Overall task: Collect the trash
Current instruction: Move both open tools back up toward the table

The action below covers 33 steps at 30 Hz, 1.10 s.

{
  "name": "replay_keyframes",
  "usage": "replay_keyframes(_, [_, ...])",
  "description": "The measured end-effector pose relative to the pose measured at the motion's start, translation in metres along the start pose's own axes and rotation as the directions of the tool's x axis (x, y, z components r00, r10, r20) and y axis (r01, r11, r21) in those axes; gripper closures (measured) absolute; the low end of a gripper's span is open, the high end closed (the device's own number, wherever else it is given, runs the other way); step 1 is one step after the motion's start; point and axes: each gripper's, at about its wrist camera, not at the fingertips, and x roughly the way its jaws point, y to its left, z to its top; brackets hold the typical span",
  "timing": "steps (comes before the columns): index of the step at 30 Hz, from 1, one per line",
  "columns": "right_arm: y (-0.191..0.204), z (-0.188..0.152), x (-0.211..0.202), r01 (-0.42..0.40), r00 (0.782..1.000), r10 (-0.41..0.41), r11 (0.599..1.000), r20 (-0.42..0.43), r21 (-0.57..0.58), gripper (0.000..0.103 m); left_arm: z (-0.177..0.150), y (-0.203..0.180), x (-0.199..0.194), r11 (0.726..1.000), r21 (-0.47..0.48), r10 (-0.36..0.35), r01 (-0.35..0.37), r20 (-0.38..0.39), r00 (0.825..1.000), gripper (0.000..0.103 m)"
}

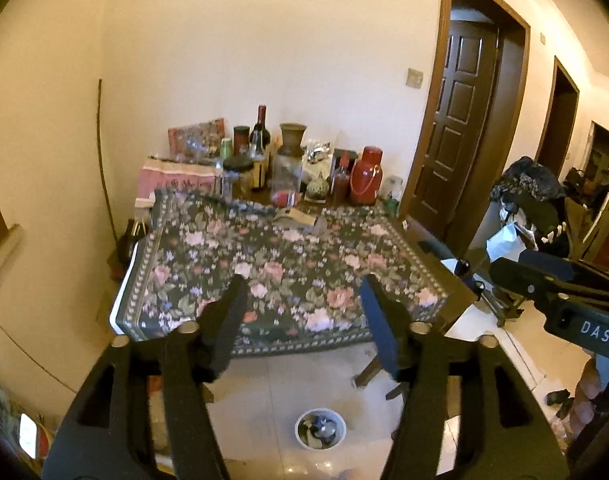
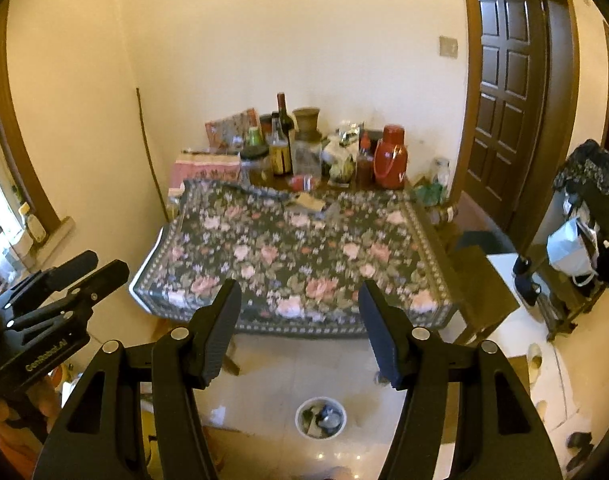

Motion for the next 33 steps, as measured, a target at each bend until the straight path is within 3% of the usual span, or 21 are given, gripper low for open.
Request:
replay_keyframes(5, [-0.013, 0.018, 0.001, 0.009, 0.998, -0.009, 1.0, 0.057, -0.006, 0.031, 0.023, -0.009, 0.01, 1.0, 0.003, 0.005, -0.005, 0.038, 0.999, 0.029])
replay_keyframes(7, [-0.02, 0.026, 0.005, 0.018, 0.996, -0.017, 1.0, 0.082, -0.011, 0.023, 0.031, -0.013, 0.019, 1.0, -0.003, 0.015, -0.015, 0.062, 0.998, 0.019])
replay_keyframes(9, [-0.031, 0.037, 0.015, 0.035, 0.994, -0.033, 0.999, 0.108, -0.02, 0.021, 0.038, -0.017, 0.029, 0.999, -0.013, 0.034, -0.033, 0.087, 0.996, 0.016])
replay_keyframes(22, [-0.124, 0.123, 0.095, -0.011, 0.997, 0.014, 0.999, 0.072, -0.046, 0.021, 0.119, -0.063, 0.161, 0.99, -0.089, 0.116, -0.109, 0.07, 0.991, 0.016])
replay_keyframes(33, [-0.15, 0.155, 0.167, -0.066, 0.998, 0.065, 0.997, -0.028, -0.039, 0.021, 0.137, -0.065, 0.24, 0.976, -0.114, 0.183, -0.184, -0.017, 0.983, 0.016])
